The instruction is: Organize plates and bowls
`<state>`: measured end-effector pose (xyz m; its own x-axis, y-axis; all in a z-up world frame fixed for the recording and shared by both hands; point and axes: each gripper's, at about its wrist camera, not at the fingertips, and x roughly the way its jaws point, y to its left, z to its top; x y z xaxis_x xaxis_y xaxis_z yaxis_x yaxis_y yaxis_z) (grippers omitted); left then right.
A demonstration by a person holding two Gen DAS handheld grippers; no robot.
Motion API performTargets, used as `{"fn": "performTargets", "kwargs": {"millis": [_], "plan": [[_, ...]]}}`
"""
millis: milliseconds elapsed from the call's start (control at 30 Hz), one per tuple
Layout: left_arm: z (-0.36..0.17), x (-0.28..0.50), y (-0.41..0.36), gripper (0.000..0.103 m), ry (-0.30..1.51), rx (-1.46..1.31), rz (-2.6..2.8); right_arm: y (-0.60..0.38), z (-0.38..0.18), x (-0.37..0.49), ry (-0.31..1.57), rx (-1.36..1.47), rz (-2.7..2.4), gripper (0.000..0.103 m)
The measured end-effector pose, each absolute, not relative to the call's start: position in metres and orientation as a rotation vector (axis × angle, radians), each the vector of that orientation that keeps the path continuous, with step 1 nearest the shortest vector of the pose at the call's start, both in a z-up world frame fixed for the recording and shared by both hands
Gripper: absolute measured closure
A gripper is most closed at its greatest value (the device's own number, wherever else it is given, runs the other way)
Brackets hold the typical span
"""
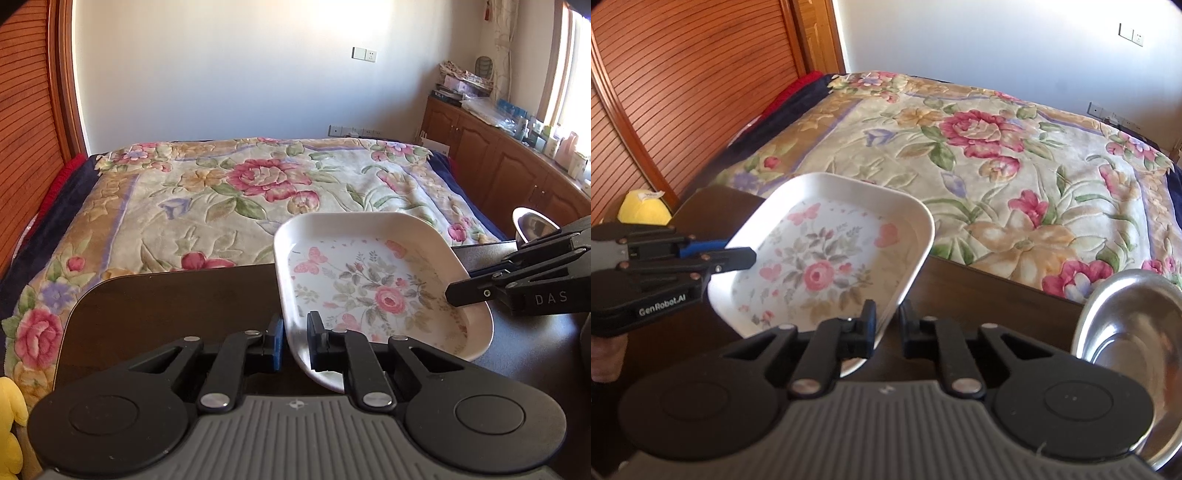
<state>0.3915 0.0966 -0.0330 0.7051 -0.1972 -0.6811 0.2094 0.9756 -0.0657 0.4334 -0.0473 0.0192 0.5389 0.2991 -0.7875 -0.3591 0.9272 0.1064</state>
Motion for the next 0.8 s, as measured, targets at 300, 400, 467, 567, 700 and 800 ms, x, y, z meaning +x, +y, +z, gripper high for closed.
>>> {"fn": "performTargets", "kwargs": {"millis": [300, 400, 467, 567, 700, 800], "plan": [[-0.031, 0.381, 0.101, 0.09, 0.765, 0.006, -0.232, -0.046, 0.018, 0.428, 0.92, -0.068, 0.389, 0.09], [-0.031, 0.374, 0.103, 0.09, 0.77, 0.005, -0.225, -0.047, 0.02, 0.423, 0.918, -0.049, 0.406, 0.09], [-0.029, 0.367, 0.105, 0.09, 0.772, 0.008, -0.222, -0.045, 0.023, 0.418, 0.912, -0.051, 0.416, 0.09], [-0.022, 0.356, 0.104, 0.09, 0.766, 0.023, -0.212, -0.046, 0.028, 0.41, 0.897, -0.039, 0.427, 0.09], [-0.009, 0.341, 0.104, 0.09, 0.747, 0.027, -0.203, -0.049, 0.038, 0.397, 0.87, -0.022, 0.442, 0.09], [0.001, 0.329, 0.099, 0.09, 0.732, 0.036, -0.204, -0.054, 0.044, 0.386, 0.855, -0.012, 0.444, 0.09]]}}
